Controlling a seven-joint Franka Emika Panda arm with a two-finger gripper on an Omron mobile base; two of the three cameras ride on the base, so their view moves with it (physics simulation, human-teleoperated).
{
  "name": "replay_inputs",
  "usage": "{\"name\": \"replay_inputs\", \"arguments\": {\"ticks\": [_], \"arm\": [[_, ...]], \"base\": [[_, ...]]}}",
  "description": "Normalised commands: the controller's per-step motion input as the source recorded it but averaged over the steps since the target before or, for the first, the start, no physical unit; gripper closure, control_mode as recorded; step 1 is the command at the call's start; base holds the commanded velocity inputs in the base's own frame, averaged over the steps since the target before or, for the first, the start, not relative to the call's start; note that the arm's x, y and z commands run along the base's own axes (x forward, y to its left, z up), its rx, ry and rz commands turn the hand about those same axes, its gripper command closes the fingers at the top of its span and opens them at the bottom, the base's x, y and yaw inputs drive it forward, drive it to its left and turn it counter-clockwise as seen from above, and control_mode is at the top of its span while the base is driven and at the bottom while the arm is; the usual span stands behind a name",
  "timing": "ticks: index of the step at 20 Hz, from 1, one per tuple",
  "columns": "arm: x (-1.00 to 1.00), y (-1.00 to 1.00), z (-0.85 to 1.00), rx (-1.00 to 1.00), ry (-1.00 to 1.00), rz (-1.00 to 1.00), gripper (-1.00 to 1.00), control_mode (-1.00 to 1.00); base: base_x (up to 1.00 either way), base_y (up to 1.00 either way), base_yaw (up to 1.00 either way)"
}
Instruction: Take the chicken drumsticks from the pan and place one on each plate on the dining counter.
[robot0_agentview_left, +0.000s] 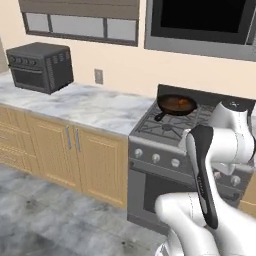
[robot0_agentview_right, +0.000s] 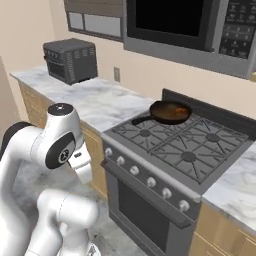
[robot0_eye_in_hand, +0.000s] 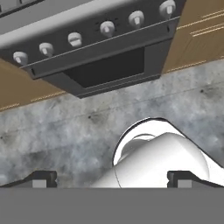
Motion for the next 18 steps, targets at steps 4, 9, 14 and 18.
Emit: {"name": "replay_inputs", "arguments": {"ticks": [4, 9, 14, 18], "arm": [[0.0, 0.0, 0.0, 0.0, 0.0, 0.0, -1.0, 1.0], [0.0, 0.0, 0.0, 0.0, 0.0, 0.0, -1.0, 1.0], [0.0, 0.0, 0.0, 0.0, 0.0, 0.0, -1.0, 1.0], [0.0, 0.0, 0.0, 0.0, 0.0, 0.0, -1.0, 1.0]], "base": [[0.83, 0.0, -0.24], [0.6, 0.03, -0.22], [0.47, 0.21, -0.33], [0.6, 0.42, -0.36]]}}
